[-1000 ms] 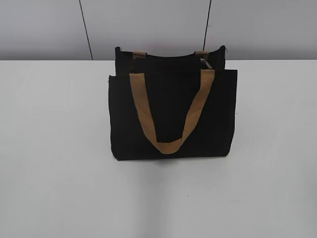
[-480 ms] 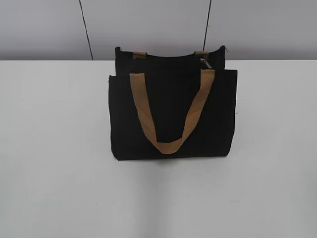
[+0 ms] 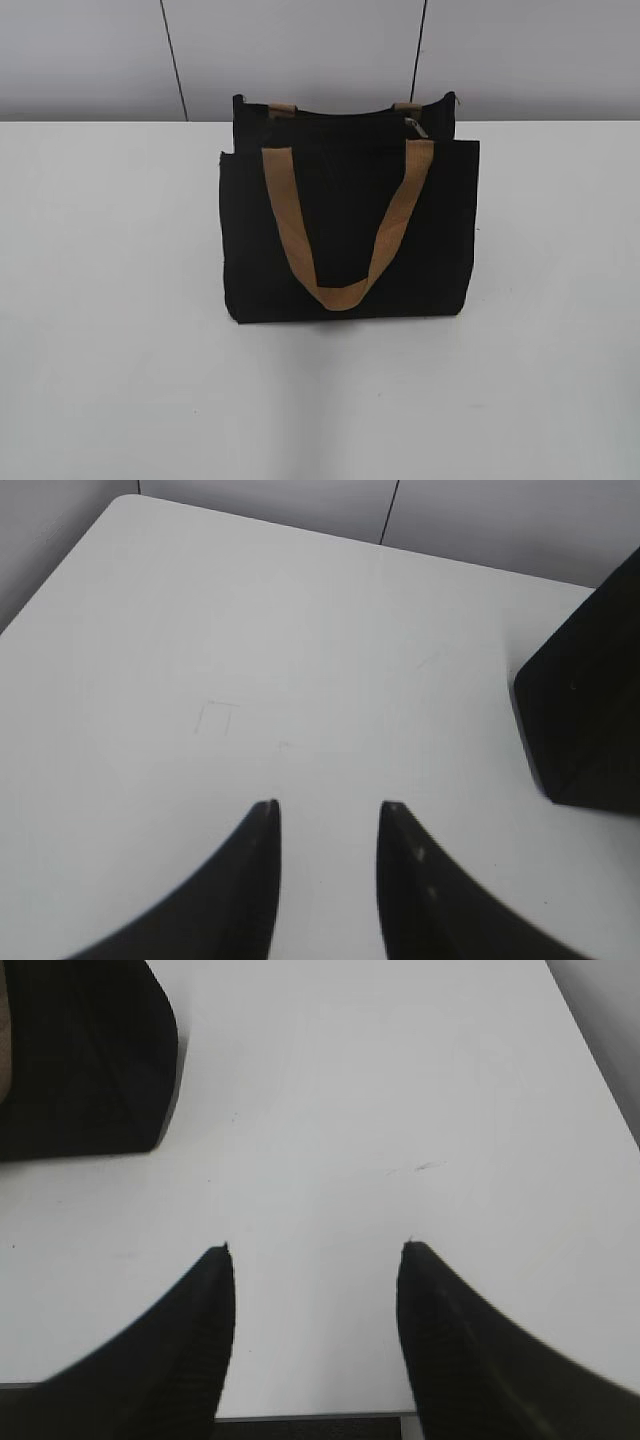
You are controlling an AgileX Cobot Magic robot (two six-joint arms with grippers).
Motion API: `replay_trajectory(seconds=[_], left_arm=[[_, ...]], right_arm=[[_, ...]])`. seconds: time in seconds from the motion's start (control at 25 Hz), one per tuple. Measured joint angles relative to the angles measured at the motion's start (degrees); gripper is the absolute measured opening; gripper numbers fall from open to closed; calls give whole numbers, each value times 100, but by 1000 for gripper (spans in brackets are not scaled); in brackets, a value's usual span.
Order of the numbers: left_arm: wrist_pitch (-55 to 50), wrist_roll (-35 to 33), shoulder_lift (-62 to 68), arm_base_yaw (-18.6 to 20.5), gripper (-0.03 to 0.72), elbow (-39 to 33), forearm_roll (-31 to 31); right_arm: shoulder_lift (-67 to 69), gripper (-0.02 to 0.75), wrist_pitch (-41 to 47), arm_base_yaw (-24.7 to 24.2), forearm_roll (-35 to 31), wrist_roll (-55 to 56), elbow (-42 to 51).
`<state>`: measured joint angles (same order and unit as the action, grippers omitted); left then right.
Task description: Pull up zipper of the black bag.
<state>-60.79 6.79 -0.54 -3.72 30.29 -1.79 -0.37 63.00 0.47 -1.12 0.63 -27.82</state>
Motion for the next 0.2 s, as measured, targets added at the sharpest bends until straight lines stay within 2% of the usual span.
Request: replay_trajectory(seconds=[0.2], left_arm=[[0, 0, 0, 0, 249, 0, 0]], right_arm=[[0, 410, 0, 0, 0, 0, 0]])
